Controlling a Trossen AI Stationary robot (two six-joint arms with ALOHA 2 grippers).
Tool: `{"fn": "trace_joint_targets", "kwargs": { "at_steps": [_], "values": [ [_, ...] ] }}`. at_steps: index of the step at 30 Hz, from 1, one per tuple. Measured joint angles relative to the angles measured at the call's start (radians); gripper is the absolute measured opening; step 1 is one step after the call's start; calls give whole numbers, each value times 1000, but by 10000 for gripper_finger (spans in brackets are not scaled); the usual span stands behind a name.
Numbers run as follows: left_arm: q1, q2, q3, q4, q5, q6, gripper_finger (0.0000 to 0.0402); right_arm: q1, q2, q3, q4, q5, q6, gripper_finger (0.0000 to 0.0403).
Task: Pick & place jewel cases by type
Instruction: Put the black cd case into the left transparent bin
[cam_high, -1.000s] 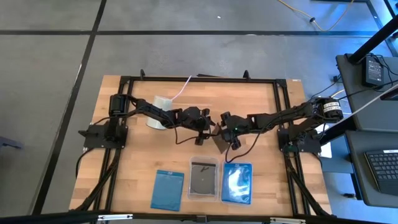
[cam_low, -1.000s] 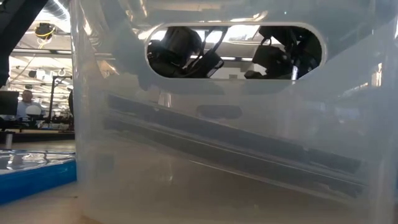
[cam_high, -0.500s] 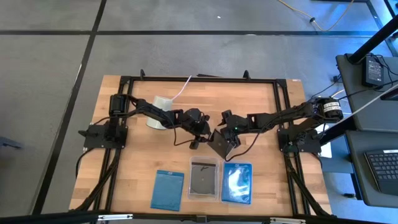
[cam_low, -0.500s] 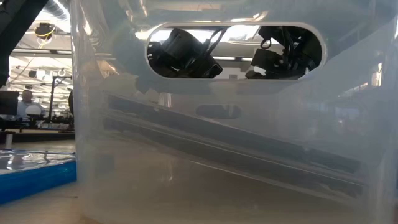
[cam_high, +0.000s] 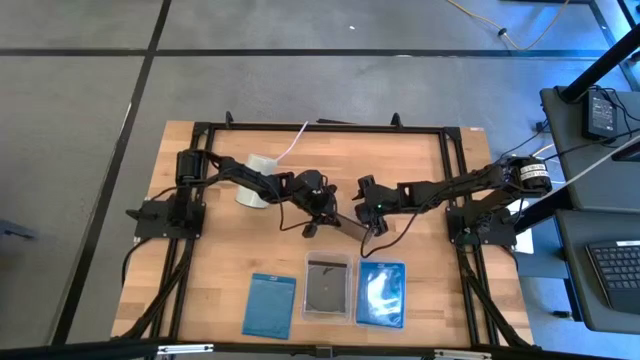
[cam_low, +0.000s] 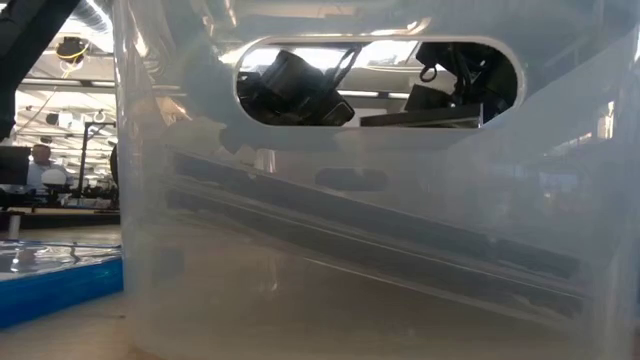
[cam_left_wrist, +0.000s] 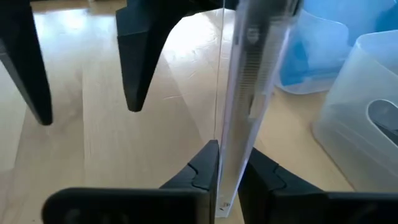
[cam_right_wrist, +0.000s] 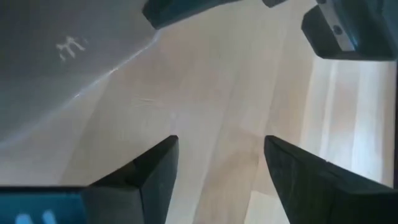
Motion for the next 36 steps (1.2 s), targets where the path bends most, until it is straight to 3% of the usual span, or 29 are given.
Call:
{"fn": "trace_joint_targets", "kwargs": {
  "at_steps": [7, 18, 25, 36],
  "values": [
    [2, 0, 0, 1, -2, -7, 46, 1, -44, 1, -74, 156, 79, 240],
    [2, -5, 0, 5, -3, -19, 36, 1, -317, 1, -153, 249, 272, 240],
    [3, -112, 1, -20, -12, -30, 44, 0, -433, 1, -155, 252, 422, 240],
    [-4, -311, 0, -183, -68, -185, 42, 0, -477, 1, -158, 252, 423, 240]
  ]
}}
